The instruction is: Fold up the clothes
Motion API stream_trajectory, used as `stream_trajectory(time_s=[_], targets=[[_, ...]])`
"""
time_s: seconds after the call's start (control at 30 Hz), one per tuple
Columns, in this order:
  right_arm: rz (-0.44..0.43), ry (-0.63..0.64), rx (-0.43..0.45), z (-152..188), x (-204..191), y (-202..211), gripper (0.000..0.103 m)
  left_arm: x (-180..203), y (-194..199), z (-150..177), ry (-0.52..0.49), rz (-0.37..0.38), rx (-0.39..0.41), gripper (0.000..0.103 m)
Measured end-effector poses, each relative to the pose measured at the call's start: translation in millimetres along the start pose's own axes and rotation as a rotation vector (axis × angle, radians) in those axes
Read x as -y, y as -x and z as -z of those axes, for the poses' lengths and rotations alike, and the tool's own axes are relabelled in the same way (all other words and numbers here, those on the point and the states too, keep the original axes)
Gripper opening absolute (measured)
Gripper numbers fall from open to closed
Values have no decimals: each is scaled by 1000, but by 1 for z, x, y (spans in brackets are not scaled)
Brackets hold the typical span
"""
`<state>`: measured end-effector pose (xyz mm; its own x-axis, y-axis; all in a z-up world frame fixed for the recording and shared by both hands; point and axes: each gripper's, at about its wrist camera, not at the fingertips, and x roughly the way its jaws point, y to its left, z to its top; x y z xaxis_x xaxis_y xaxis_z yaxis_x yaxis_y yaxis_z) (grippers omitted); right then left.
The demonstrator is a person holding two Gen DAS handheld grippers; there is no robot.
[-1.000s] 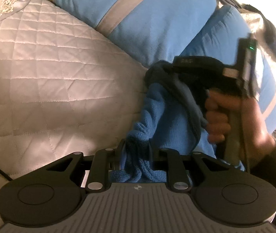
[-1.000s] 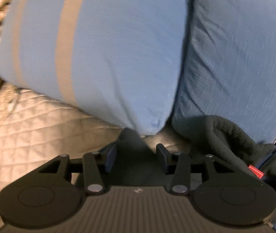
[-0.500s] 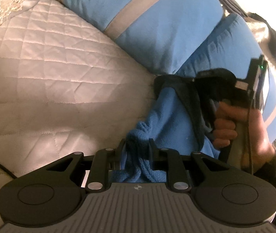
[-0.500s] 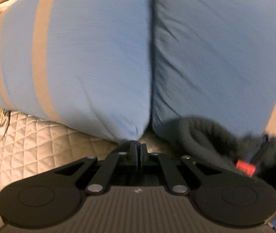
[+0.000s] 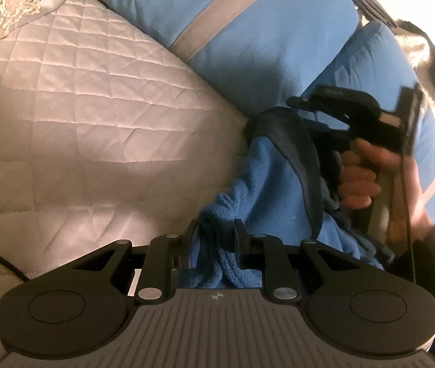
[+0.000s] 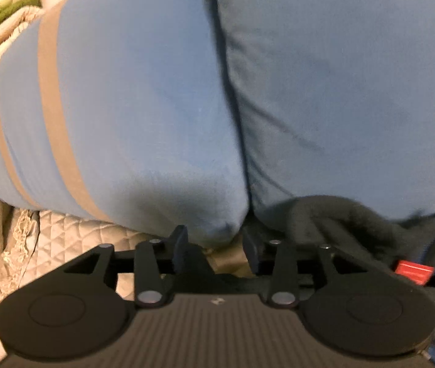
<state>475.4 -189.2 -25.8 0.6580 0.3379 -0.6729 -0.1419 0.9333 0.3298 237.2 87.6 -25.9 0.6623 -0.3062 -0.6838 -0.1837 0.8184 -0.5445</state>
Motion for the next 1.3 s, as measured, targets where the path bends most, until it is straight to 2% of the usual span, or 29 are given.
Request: stream_trajectory(time_s=[0.07, 0.1, 0.13, 0.17, 0.23, 0.33, 0.5, 0.57, 0.6, 0.63, 0.67, 0.7, 0.73, 0.87, 1.0, 1.1, 1.23, 1.3], targets=[[-1, 46, -44, -1, -7, -12, 56, 2, 0, 1, -14, -9, 2, 18], [1, 74, -61, -1, -11, -18, 32, 2, 0, 1, -20, -11, 3, 18], [8, 105, -83, 2, -14, -21, 13, 3, 0, 1, -26, -12, 4, 18], [19, 108, -74, 5, -15, -19, 7, 3, 0, 2, -32, -14, 6, 18], [40, 96, -37, 8, -17, -11, 6, 6, 2, 3, -49, -12, 13, 18], [70, 32, 85, 12, -17, 14, 5, 12, 5, 4, -74, -21, 28, 18], [130, 18, 286, 24, -31, 58, 5, 18, 10, 4, -97, -24, 44, 18], [163, 43, 309, 23, -37, 61, 3, 15, 8, 4, -85, -33, 29, 18], [188, 45, 322, 21, -39, 61, 9, 14, 7, 4, -77, -37, 21, 18], [192, 34, 320, 18, -38, 60, 9, 11, 6, 4, -69, -40, 16, 18], [178, 20, 300, 13, -34, 59, 18, 10, 5, 4, -62, -43, 11, 18], [173, 24, 283, 11, -30, 60, 34, 8, 5, 4, -53, -44, 5, 18], [171, 33, 268, 9, -25, 61, 37, 7, 6, 3, -42, -40, -1, 18], [138, 187, 150, 22, -29, 47, 63, 1, 3, 1, 12, -39, -46, 18], [113, 310, 42, 47, -32, 36, 64, -8, -2, 3, 63, -39, -92, 19], [132, 432, -12, 73, -42, 20, 64, -8, -3, 7, 64, -47, -110, 19], [167, 592, -32, 103, -57, 3, 68, -4, -3, 11, 39, -53, -114, 19], [157, 588, -39, 107, -58, -1, 68, -3, -3, 11, 34, -52, -116, 19]])
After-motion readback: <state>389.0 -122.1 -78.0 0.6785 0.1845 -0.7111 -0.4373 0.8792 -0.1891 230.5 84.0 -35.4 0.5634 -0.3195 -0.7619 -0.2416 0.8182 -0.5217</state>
